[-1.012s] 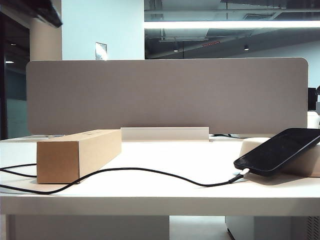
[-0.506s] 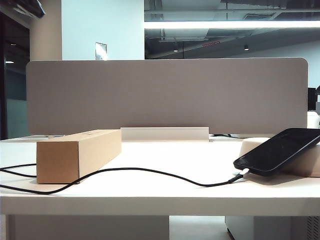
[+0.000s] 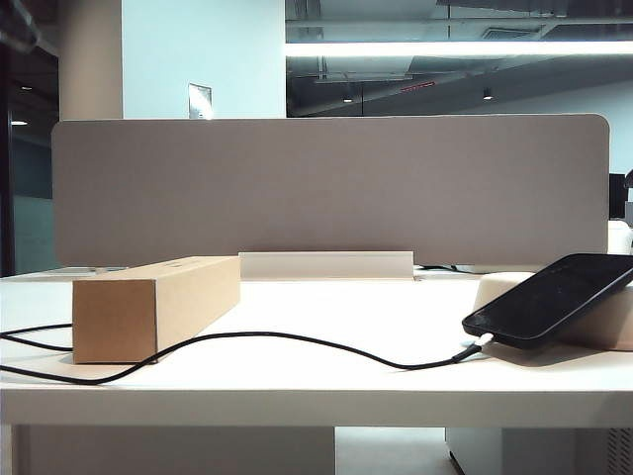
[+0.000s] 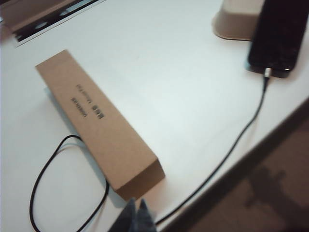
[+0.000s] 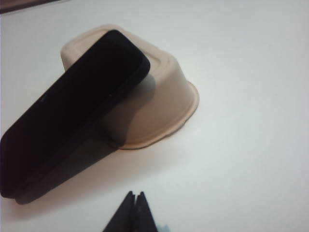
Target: Pick up the charging cable and the phone, plug the charging cable into the charging port on the phone, and finally place them back on the table.
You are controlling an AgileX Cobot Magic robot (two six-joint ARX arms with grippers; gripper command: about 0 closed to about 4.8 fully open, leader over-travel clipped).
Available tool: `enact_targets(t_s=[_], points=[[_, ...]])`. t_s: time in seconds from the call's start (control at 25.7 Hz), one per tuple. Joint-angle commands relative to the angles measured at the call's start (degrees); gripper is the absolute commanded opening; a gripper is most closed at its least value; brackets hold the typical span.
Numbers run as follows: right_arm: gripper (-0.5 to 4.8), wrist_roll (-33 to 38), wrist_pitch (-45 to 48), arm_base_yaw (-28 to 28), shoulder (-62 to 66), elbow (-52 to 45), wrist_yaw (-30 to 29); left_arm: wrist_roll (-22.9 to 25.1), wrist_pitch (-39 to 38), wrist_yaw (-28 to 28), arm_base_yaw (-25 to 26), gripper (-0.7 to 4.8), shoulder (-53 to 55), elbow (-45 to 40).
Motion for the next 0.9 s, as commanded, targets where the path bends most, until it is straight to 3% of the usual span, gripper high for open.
enact_targets(t_s=[0.04,0.16,0.27,0.54,0.9], points=[[-0.01,-0.2,0.1,0.0,0.0,-0.3,0.2,-5.3,9.2,-3.8,0.0,-0.06,-3.1,-5.4],[-0.01,-0.2,0.1,0.0,0.0,-0.3,0.2,-9.6,23.1,-9.0,0.0,-0.06,-5.9,-13.1],[-0.01,-0.2,0.1,0.0,0.0,-0.3,0.2,-9.8,29.6,-12.0,0.0,-0.06,-6.1,-16.7],[-0.01,-0.2,0.1,0.0,0.0,-0.3,0.1,-8.5,33.8,-18.4,0.3,-0.06,-8.9,-23.4],[-0.01,-0.2,0.0,0.0,0.0,-0.3,0.2,-11.4,44.4,-15.6,9.2,-0.06,-17.9,-33.7]])
